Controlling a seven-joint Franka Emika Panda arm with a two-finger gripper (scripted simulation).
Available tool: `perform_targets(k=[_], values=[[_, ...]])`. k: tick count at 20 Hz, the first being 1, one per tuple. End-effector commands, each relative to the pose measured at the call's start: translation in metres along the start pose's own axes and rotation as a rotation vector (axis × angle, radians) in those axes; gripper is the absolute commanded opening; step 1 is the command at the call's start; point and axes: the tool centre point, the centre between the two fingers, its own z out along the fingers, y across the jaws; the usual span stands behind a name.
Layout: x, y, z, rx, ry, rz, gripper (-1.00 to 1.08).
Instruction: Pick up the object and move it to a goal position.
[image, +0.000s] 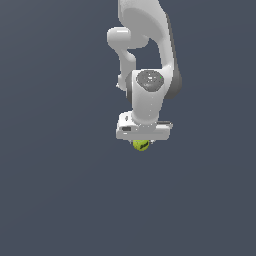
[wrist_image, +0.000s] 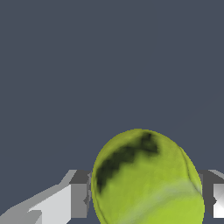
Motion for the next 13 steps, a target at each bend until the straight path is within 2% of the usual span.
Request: perform_targets(k=[1, 7, 13], values=[[0.008, -0.012, -0.016, 0.0, 0.0, 0.001, -1.0], [0.019, -0.029, -0.037, 0.0, 0.0, 0.001, -1.0], [0.023, -0.034, -0.044, 0.0, 0.0, 0.001, -1.0]])
